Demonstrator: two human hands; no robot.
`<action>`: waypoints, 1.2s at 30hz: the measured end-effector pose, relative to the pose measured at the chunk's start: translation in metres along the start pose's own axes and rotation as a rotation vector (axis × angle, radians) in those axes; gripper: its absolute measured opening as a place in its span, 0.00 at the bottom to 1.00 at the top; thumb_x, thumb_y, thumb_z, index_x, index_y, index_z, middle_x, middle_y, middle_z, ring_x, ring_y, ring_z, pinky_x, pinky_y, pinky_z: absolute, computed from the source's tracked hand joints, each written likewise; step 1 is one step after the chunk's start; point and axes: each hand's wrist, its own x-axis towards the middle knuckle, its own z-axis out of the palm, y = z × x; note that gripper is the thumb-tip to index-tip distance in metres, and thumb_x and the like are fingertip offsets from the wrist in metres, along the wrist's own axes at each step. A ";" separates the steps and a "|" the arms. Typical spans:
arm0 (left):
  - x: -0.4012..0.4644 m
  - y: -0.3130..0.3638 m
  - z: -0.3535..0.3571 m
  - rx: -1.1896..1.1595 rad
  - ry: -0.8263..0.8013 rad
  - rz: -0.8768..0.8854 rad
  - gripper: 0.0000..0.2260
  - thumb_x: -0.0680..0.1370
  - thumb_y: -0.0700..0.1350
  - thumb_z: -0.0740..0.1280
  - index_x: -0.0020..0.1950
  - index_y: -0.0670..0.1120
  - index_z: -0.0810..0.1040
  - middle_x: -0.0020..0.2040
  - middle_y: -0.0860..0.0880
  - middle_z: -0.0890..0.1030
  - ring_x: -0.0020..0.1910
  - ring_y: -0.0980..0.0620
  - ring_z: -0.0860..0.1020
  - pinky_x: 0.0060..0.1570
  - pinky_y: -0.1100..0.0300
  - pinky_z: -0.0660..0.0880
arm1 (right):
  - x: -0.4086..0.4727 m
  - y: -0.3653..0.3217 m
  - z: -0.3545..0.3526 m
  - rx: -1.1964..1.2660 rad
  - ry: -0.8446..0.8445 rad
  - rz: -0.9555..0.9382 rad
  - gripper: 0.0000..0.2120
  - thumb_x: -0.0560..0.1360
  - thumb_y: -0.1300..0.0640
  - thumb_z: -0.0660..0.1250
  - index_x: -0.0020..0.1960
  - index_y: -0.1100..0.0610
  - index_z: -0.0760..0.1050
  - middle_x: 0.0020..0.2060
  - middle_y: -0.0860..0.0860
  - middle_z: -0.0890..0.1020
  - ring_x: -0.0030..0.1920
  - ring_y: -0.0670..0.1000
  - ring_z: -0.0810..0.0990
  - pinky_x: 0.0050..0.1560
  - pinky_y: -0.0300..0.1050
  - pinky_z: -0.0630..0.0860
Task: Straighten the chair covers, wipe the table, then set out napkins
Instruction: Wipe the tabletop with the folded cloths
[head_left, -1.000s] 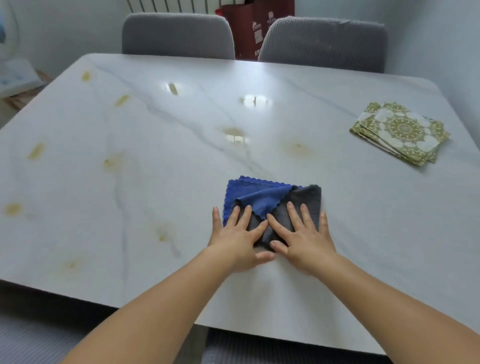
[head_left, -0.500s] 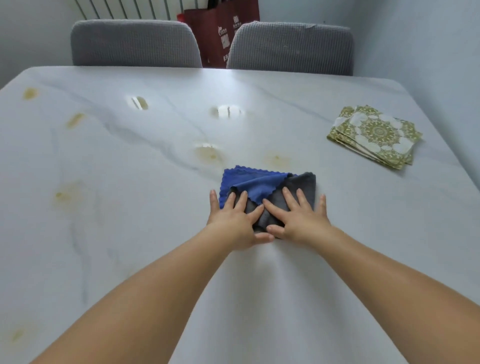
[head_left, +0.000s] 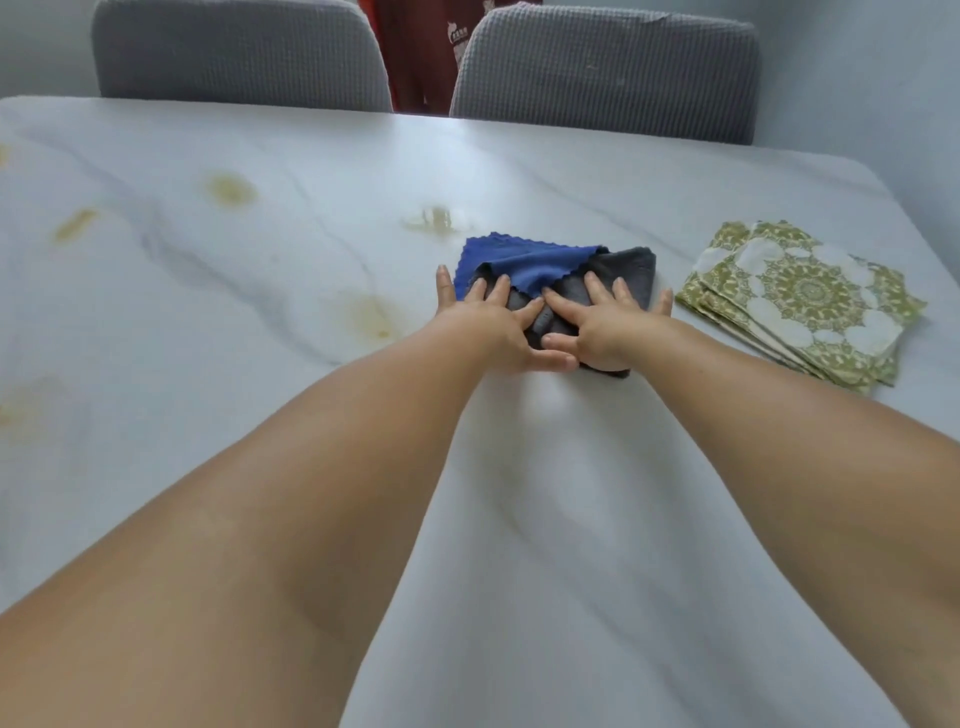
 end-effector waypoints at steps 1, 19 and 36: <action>0.005 0.001 0.000 -0.005 0.006 -0.007 0.43 0.64 0.79 0.45 0.75 0.62 0.40 0.78 0.48 0.40 0.76 0.44 0.40 0.64 0.32 0.28 | 0.005 0.003 -0.001 0.021 0.013 -0.008 0.29 0.76 0.33 0.50 0.72 0.32 0.39 0.76 0.48 0.37 0.76 0.57 0.36 0.66 0.73 0.34; -0.138 0.072 0.070 0.059 -0.040 0.328 0.50 0.59 0.81 0.45 0.75 0.59 0.37 0.77 0.44 0.37 0.74 0.42 0.33 0.65 0.36 0.27 | -0.173 0.048 0.108 0.007 0.042 -0.063 0.30 0.75 0.32 0.47 0.71 0.31 0.35 0.76 0.50 0.35 0.75 0.57 0.34 0.68 0.67 0.34; -0.132 0.018 0.067 0.129 0.009 0.169 0.45 0.66 0.78 0.45 0.76 0.57 0.38 0.78 0.44 0.39 0.76 0.43 0.38 0.64 0.33 0.28 | -0.129 -0.012 0.078 -0.008 -0.024 -0.051 0.30 0.75 0.33 0.50 0.71 0.31 0.37 0.76 0.51 0.36 0.75 0.60 0.35 0.68 0.69 0.35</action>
